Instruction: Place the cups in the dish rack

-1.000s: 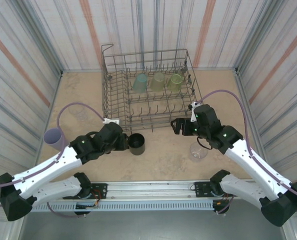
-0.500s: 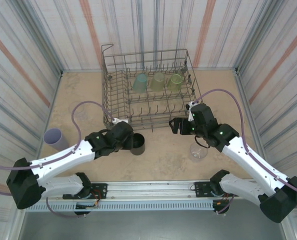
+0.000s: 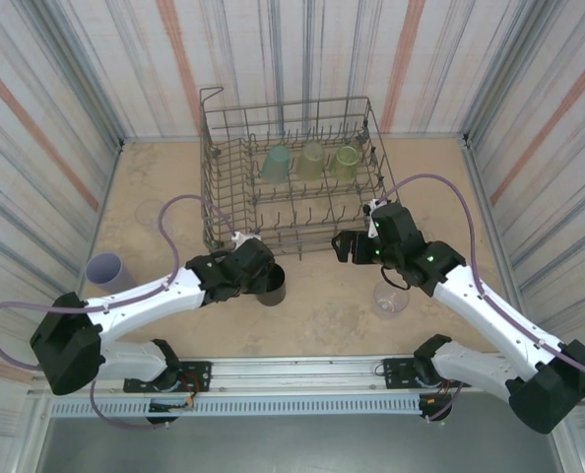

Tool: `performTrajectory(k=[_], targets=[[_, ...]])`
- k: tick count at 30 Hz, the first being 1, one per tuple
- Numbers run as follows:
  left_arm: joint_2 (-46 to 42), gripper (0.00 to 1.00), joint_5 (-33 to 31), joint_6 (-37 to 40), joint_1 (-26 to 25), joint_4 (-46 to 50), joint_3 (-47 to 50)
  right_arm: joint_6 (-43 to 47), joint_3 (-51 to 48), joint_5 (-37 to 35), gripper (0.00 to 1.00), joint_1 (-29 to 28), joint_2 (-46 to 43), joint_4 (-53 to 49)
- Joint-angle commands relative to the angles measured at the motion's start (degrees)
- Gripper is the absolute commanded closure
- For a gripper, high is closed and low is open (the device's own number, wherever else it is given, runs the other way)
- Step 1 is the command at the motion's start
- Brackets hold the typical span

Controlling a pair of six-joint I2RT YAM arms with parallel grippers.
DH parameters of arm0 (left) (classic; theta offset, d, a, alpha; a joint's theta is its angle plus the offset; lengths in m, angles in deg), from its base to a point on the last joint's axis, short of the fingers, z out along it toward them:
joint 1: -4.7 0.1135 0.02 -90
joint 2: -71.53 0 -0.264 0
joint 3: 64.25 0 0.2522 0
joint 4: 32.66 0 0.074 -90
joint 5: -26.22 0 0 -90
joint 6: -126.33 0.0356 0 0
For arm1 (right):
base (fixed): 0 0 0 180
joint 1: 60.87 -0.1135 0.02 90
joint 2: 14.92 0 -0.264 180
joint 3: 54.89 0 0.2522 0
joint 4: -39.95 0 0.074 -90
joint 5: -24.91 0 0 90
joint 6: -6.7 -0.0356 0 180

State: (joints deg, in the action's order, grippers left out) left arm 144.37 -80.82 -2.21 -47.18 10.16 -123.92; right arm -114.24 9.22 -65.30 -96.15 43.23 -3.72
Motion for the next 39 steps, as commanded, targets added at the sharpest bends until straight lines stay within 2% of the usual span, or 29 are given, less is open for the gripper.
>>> performTrajectory(k=[1, 3, 8, 14, 18, 19, 24, 39], targets=[[1.0, 0.52, -2.4, 1.8, -0.3, -0.5, -2.4, 1.2, 1.1, -0.8, 0.01, -0.3, 0.3, 0.6], [1.6, 0.52, -2.4, 2.0, -0.3, -0.6, -2.8, 1.3, 1.5, -0.5, 0.01, -0.3, 0.8, 0.6], [3.1, 0.69, -2.2, 2.1, -0.3, -0.7, -3.5, 1.3, 1.9, -0.1, 0.01, -0.3, 0.8, 0.0], [4.6, 0.78, -1.9, 2.5, -0.3, 0.1, -3.7, 1.4, 1.9, -0.5, 0.01, -0.3, 0.0, 0.3], [5.4, 0.98, -1.9, 2.5, -0.3, 0.4, -4.0, 1.4, 2.5, 0.2, 0.01, -0.3, 0.3, 0.1], [5.5, 1.0, -1.7, 2.4, -0.3, 0.5, -4.0, 1.4, 2.6, 0.3, 0.01, -0.3, 0.4, 0.0], [4.8, 1.0, 0.1, 2.0, -0.3, 1.1, -4.4, 1.4, 2.1, 0.3, 0.01, -0.3, -0.5, -0.6], [-5.3, 1.0, 3.6, 1.1, -0.3, 8.3, -8.8, 1.4, 2.7, 0.7, 0.01, -0.2, -0.7, -0.8]])
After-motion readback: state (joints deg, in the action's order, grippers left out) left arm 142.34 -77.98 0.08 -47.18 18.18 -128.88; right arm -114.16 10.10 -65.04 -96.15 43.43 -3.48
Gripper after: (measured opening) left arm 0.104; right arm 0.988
